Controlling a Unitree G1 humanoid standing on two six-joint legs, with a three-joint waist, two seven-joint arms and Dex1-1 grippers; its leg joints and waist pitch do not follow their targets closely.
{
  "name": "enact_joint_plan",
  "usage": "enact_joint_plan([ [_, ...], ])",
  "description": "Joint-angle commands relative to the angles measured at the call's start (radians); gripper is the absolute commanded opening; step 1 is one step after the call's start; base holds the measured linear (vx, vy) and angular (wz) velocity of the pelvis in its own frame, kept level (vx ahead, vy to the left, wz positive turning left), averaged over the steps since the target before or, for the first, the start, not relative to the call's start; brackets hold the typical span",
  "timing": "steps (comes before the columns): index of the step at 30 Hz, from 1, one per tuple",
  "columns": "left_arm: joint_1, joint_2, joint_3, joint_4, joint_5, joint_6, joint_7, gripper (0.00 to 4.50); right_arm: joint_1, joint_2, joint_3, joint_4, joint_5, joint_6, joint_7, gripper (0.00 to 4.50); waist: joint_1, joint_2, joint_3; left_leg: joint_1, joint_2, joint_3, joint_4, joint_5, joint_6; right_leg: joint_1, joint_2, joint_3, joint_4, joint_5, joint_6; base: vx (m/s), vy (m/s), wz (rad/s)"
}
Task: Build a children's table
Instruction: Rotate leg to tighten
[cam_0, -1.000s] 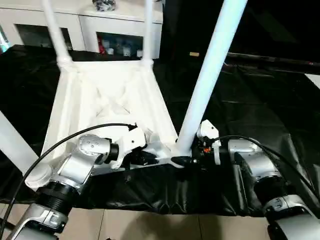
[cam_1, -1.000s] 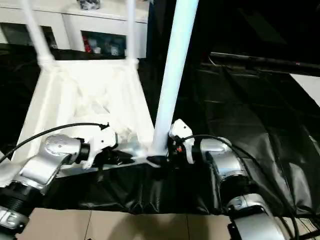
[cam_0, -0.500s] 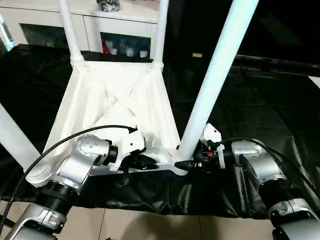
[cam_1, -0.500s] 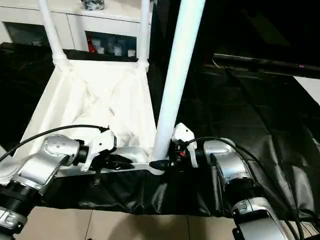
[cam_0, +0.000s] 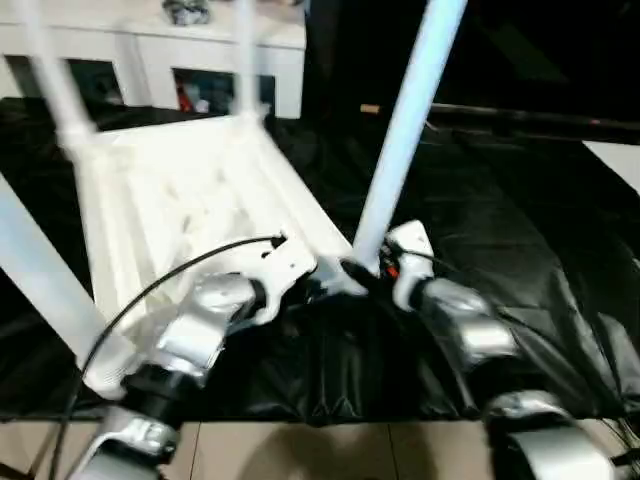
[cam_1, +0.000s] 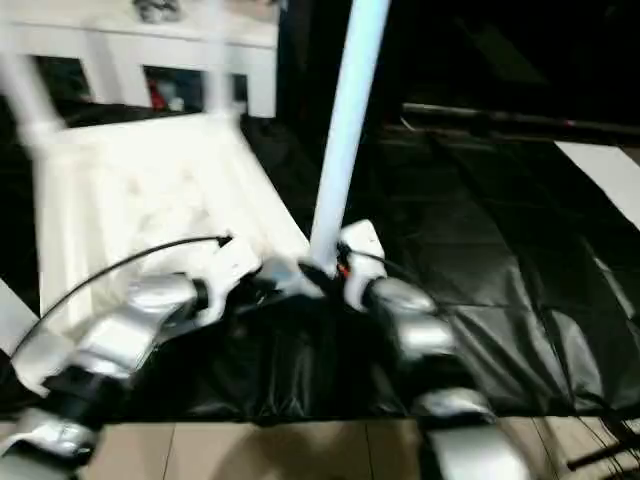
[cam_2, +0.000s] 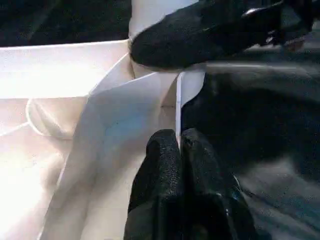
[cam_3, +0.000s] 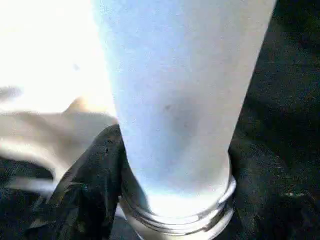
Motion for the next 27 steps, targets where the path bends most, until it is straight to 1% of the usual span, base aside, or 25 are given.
enact_joint_plan([
  [1,-0.018,-0.082,-0.074,-0.059,-0.038,-0.037,-0.027,0.00,-0.001,0.067,0.087,-0.007,-0.047,-0.044,0.050,3.38,0.007,-0.001,-0.066,-0.003,0.010,0.006,-0.063,-0.195,0.026,0.051,-0.065,0.043,-0.068,-0.294,-0.162,0.000,0.000,0.00],
  [2,-0.018,-0.083,-0.074,-0.058,-0.037,-0.041,-0.027,0.00,0.003,0.068,0.093,-0.016,-0.048,-0.049,0.069,3.38,0.011,0.002,-0.067,-0.004,0.010,0.007,-0.063,-0.170,0.040,0.054,-0.064,0.044,-0.062,-0.250,-0.176,0.000,0.000,0.00],
  [3,-0.018,-0.081,-0.073,-0.057,-0.037,-0.043,-0.028,0.00,0.004,0.068,0.091,-0.019,-0.040,-0.045,0.082,3.38,0.012,0.002,-0.066,-0.006,0.010,0.008,-0.064,-0.161,0.044,0.055,-0.064,0.044,-0.061,-0.237,-0.181,0.000,0.000,0.00],
  [4,-0.019,-0.075,-0.070,-0.052,-0.037,-0.049,-0.031,0.00,0.009,0.068,0.084,-0.026,-0.015,-0.034,0.128,3.41,0.015,-0.003,-0.066,-0.006,0.009,0.010,-0.063,-0.152,0.056,0.058,-0.065,0.043,-0.060,-0.229,-0.183,0.000,0.000,0.00],
  [5,-0.018,-0.065,-0.067,-0.052,-0.040,-0.050,-0.040,0.00,0.012,0.058,0.086,-0.029,-0.010,-0.036,0.153,3.68,0.016,-0.002,-0.066,-0.007,0.009,0.009,-0.063,-0.148,0.059,0.059,-0.066,0.044,-0.060,-0.229,-0.183,0.000,0.000,0.00],
  [6,-0.018,-0.065,-0.067,-0.052,-0.040,-0.050,-0.040,0.00,0.012,0.058,0.086,-0.029,-0.010,-0.036,0.153,3.81,0.016,-0.004,-0.065,-0.007,0.010,0.009,-0.064,-0.148,0.062,0.059,-0.065,0.043,-0.061,-0.239,-0.180,0.000,0.000,0.00],
  [7,-0.015,-0.046,-0.065,-0.055,-0.045,-0.059,-0.062,0.00,0.014,0.037,0.096,-0.031,-0.009,-0.047,0.190,3.88,0.018,0.001,-0.063,-0.005,0.010,0.009,-0.064,-0.157,0.063,0.058,-0.066,0.042,-0.064,-0.259,-0.178,0.000,0.000,0.00],
  [8,-0.011,-0.034,-0.065,-0.062,-0.054,-0.066,-0.083,0.00,0.014,0.022,0.099,-0.032,-0.010,-0.051,0.206,3.92,0.018,0.000,-0.061,-0.005,0.010,0.009,-0.065,-0.173,0.061,0.057,-0.067,0.042,-0.068,-0.285,-0.172,0.000,0.000,0.00],
  [10,-0.006,-0.022,-0.065,-0.067,-0.063,-0.074,-0.107,0.00,0.012,0.005,0.100,-0.029,-0.012,-0.057,0.221,4.15,0.018,0.001,-0.061,-0.005,0.011,0.007,-0.066,-0.183,0.057,0.056,-0.068,0.041,-0.070,-0.306,-0.168,0.000,0.000,0.00],
  [11,0.001,-0.003,-0.065,-0.075,-0.080,-0.096,-0.146,0.00,0.007,-0.019,0.101,-0.023,-0.016,-0.067,0.243,4.15,0.019,0.005,-0.060,-0.003,0.012,0.006,-0.067,-0.196,0.051,0.054,-0.069,0.041,-0.073,-0.326,-0.166,0.000,0.000,0.00],
  [12,0.007,0.008,-0.064,-0.080,-0.096,-0.109,-0.174,0.00,0.005,-0.033,0.098,-0.018,-0.017,-0.077,0.263,4.27,0.019,0.006,-0.059,-0.001,0.013,0.007,-0.067,-0.208,0.048,0.052,-0.068,0.042,-0.073,-0.327,-0.171,0.000,0.000,0.00],
  [13,0.013,0.026,-0.063,-0.085,-0.109,-0.118,-0.209,0.00,0.005,-0.052,0.097,-0.018,-0.013,-0.081,0.305,4.27,0.019,0.009,-0.060,-0.001,0.014,0.006,-0.067,-0.217,0.046,0.053,-0.068,0.043,-0.073,-0.324,-0.175,0.000,0.000,0.00],
  [14,0.017,0.037,-0.062,-0.087,-0.116,-0.122,-0.229,0.00,0.005,-0.064,0.096,-0.019,-0.010,-0.084,0.335,4.27,0.021,0.009,-0.061,0.002,0.014,0.007,-0.066,-0.216,0.046,0.051,-0.067,0.043,-0.071,-0.314,-0.180,0.000,0.000,0.00],
  [15,0.019,0.049,-0.062,-0.086,-0.121,-0.127,-0.247,0.00,0.008,-0.079,0.103,-0.025,-0.009,-0.087,0.375,4.27,0.024,0.012,-0.060,0.006,0.015,0.008,-0.066,-0.226,0.048,0.049,-0.066,0.045,-0.069,-0.293,-0.193,0.000,0.000,0.00],
  [16,0.018,0.064,-0.058,-0.076,-0.124,-0.137,-0.268,0.00,0.021,-0.109,0.123,-0.046,-0.009,-0.088,0.457,4.27,0.024,0.012,-0.062,0.002,0.015,0.007,-0.067,-0.210,0.050,0.055,-0.064,0.044,-0.063,-0.259,-0.204,0.000,0.000,0.00],
  [17,0.017,0.073,-0.056,-0.068,-0.125,-0.147,-0.283,0.00,0.031,-0.128,0.136,-0.064,-0.007,-0.084,0.512,4.27,0.024,0.019,-0.060,0.001,0.015,0.007,-0.068,-0.210,0.053,0.055,-0.063,0.043,-0.065,-0.254,-0.205,0.000,0.000,0.00],
  [18,0.017,0.081,-0.056,-0.063,-0.126,-0.149,-0.297,0.00,0.038,-0.143,0.145,-0.078,-0.005,-0.079,0.551,4.27,0.027,0.015,-0.061,0.006,0.017,0.009,-0.065,-0.214,0.057,0.053,-0.062,0.044,-0.065,-0.242,-0.206,0.000,0.000,0.00],
  [19,0.016,0.087,-0.057,-0.059,-0.127,-0.152,-0.306,0.00,0.043,-0.153,0.150,-0.089,0.001,-0.070,0.580,4.27,0.031,0.015,-0.061,0.007,0.017,0.010,-0.065,-0.208,0.060,0.052,-0.063,0.046,-0.062,-0.226,-0.215,0.000,0.000,0.00],
  [20,0.017,0.099,-0.059,-0.055,-0.128,-0.159,-0.327,0.00,0.053,-0.171,0.157,-0.115,0.019,-0.047,0.640,4.27,0.031,0.014,-0.061,0.004,0.016,0.010,-0.066,-0.205,0.062,0.055,-0.063,0.045,-0.061,-0.225,-0.217,0.000,0.000,0.00],
  [21,0.017,0.105,-0.060,-0.053,-0.129,-0.162,-0.336,0.00,0.058,-0.178,0.159,-0.128,0.029,-0.036,0.666,4.27,0.035,0.011,-0.062,0.003,0.017,0.009,-0.065,-0.198,0.067,0.058,-0.063,0.045,-0.060,-0.222,-0.215,0.000,0.000,0.00],
  [22,0.017,0.115,-0.062,-0.051,-0.130,-0.163,-0.352,0.00,0.068,-0.191,0.166,-0.154,0.051,-0.008,0.713,4.27,0.035,0.005,-0.061,0.003,0.018,0.010,-0.065,-0.197,0.069,0.055,-0.064,0.045,-0.061,-0.228,-0.215,0.000,0.000,0.00],
  [23,0.018,0.129,-0.065,-0.049,-0.131,-0.169,-0.372,0.00,0.077,-0.204,0.176,-0.178,0.066,0.015,0.758,4.27,0.037,0.006,-0.060,0.003,0.016,0.009,-0.066,-0.197,0.070,0.058,-0.064,0.045,-0.061,-0.237,-0.213,0.000,0.000,0.00],
  [24,0.018,0.140,-0.068,-0.048,-0.132,-0.173,-0.387,0.00,0.083,-0.213,0.184,-0.194,0.075,0.031,0.791,4.27,0.040,0.005,-0.061,0.001,0.017,0.008,-0.065,-0.190,0.071,0.060,-0.066,0.045,-0.060,-0.244,-0.206,0.000,0.000,0.00],
  [25,0.019,0.149,-0.070,-0.048,-0.135,-0.173,-0.402,0.00,0.090,-0.223,0.194,-0.207,0.080,0.043,0.824,4.27,0.040,0.006,-0.060,0.001,0.018,0.007,-0.067,-0.192,0.071,0.059,-0.066,0.044,-0.062,-0.258,-0.200,0.000,0.000,0.00],
  [27,0.020,0.157,-0.072,-0.048,-0.140,-0.173,-0.418,0.00,0.095,-0.231,0.204,-0.215,0.081,0.047,0.858,4.13,0.040,0.005,-0.060,0.000,0.018,0.007,-0.066,-0.197,0.064,0.057,-0.068,0.044,-0.063,-0.276,-0.199,0.000,0.000,0.00],
])
